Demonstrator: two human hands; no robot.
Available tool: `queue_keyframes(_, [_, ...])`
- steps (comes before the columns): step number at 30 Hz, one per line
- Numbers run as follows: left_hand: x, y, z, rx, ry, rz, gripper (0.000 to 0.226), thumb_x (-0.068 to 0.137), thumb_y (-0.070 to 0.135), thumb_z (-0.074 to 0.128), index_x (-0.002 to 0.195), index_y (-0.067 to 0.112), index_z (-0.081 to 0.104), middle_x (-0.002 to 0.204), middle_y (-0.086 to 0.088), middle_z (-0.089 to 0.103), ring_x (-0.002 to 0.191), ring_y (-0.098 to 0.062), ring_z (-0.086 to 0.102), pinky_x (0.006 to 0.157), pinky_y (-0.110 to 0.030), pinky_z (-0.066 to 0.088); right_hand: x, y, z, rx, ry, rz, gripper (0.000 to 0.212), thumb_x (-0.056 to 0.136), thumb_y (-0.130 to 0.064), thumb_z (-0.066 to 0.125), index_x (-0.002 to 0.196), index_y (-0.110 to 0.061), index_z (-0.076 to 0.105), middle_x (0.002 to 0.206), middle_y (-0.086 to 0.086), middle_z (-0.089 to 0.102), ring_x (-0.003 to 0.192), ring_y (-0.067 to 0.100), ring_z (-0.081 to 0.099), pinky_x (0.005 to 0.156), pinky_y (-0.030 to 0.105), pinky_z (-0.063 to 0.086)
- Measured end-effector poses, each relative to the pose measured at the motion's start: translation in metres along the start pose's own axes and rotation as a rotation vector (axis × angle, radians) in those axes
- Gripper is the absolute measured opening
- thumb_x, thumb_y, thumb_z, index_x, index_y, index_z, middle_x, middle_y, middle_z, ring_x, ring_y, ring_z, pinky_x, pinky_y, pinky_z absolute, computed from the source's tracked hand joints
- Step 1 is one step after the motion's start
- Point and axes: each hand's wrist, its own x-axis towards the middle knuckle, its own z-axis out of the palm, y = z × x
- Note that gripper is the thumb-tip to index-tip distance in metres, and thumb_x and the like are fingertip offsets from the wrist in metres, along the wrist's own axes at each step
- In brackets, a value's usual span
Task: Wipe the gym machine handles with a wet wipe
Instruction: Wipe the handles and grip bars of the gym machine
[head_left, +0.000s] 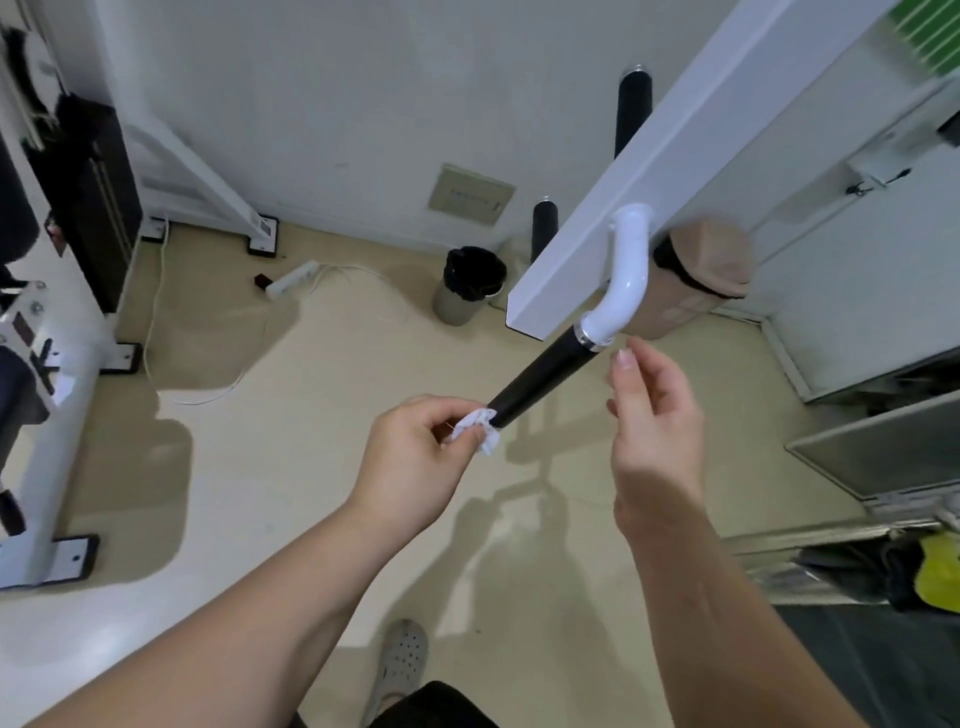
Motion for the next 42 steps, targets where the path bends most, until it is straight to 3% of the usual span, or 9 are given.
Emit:
queue_keyframes(2, [0.004,-0.007,0.005,0.03,0.041,0.013,0.023,0.093,0.013,0.068,0.082,0.031,0.08,0.087,0.012,0.073,0.073,-0.002,0.06,0.065,-0.009,0.041,0.011,-0.009,0.004,-0.039,-0.097,-0.031,0.034,0.098,-0.034,0.066,0.129,-0.02,0.064,0.106,-0.017,0.072,0.102,-0.004,0.065,0.092,0.017,0.052])
queue_keyframes(4, [0.007,-0.017,0.011,0.027,0.089,-0.001,0.022,0.094,0.013,0.067,0.086,0.028,0.08,0.089,0.01,0.07,0.073,-0.002,0.058,0.065,-0.009,0.04,0.019,-0.014,0.009,-0.035,-0.147,-0.085,0.023,0.098,-0.029,0.066,0.117,-0.017,0.069,0.09,-0.017,0.072,0.086,-0.002,0.065,0.079,0.011,0.05])
queue_keyframes(7, [0.013,-0.035,0.018,-0.031,0.168,-0.069,0.021,0.096,0.015,0.065,0.09,0.029,0.079,0.092,0.007,0.07,0.078,-0.006,0.061,0.068,-0.013,0.043,0.024,-0.016,0.016,-0.028,-0.202,-0.157,0.014,0.095,-0.028,0.071,0.094,-0.014,0.069,0.073,0.001,0.056,0.07,0.012,0.047,0.061,0.011,0.04])
queue_keyframes(13, [0.03,-0.028,0.017,-0.286,0.33,-0.12,0.017,0.091,0.009,0.069,0.084,0.022,0.077,0.078,0.01,0.074,0.073,-0.011,0.063,0.071,-0.025,0.048,0.034,-0.014,0.016,-0.062,-0.296,-0.271,0.015,0.091,-0.032,0.07,0.088,-0.017,0.07,0.078,0.002,0.064,0.073,0.013,0.054,0.067,0.017,0.046])
queue_keyframes(22, [0.045,0.053,0.038,-0.372,0.078,0.282,0.026,0.097,0.013,0.064,0.094,0.036,0.077,0.101,0.016,0.074,0.105,-0.008,0.067,0.089,-0.019,0.053,0.032,-0.017,0.022,-0.072,-0.28,-0.24,0.011,0.089,-0.03,0.07,0.09,-0.019,0.072,0.089,0.016,0.071,0.083,0.033,0.063,0.079,0.038,0.052])
queue_keyframes(28, [0.06,0.004,0.019,-0.194,-0.099,0.168,0.031,0.1,0.012,0.061,0.085,0.035,0.076,0.082,0.013,0.071,0.087,-0.009,0.065,0.077,-0.027,0.045,0.024,-0.012,0.019,-0.194,-0.181,-0.306,0.023,0.089,-0.047,0.06,0.092,-0.026,0.069,0.082,0.005,0.068,0.077,0.02,0.062,0.072,0.019,0.048])
queue_keyframes(31, [0.059,-0.013,0.016,-0.14,-0.101,0.126,0.027,0.098,0.009,0.063,0.087,0.029,0.079,0.08,0.008,0.069,0.082,-0.013,0.062,0.074,-0.026,0.044,0.023,-0.011,0.015,-0.234,-0.14,-0.291,0.014,0.093,-0.041,0.062,0.093,-0.028,0.069,0.085,0.01,0.069,0.079,0.022,0.062,0.073,0.015,0.047])
queue_keyframes(38, [0.067,0.045,0.025,-0.281,-0.202,0.283,0.02,0.093,0.006,0.069,0.099,0.023,0.08,0.094,0.004,0.074,0.093,-0.019,0.068,0.084,-0.022,0.052,0.018,-0.014,0.015,-0.197,-0.106,-0.223,0.023,0.092,-0.039,0.063,0.101,-0.02,0.072,0.091,0.003,0.075,0.088,0.028,0.069,0.081,0.037,0.056])
queue_keyframes(42, [0.064,0.012,0.016,-0.227,-0.172,0.168,0.028,0.09,0.012,0.073,0.088,0.039,0.079,0.09,0.006,0.071,0.087,-0.018,0.068,0.079,-0.036,0.055,0.015,-0.016,0.018,-0.185,-0.083,-0.187,0.008,0.094,-0.027,0.065,0.097,-0.029,0.072,0.085,-0.005,0.073,0.081,0.015,0.067,0.078,0.029,0.055])
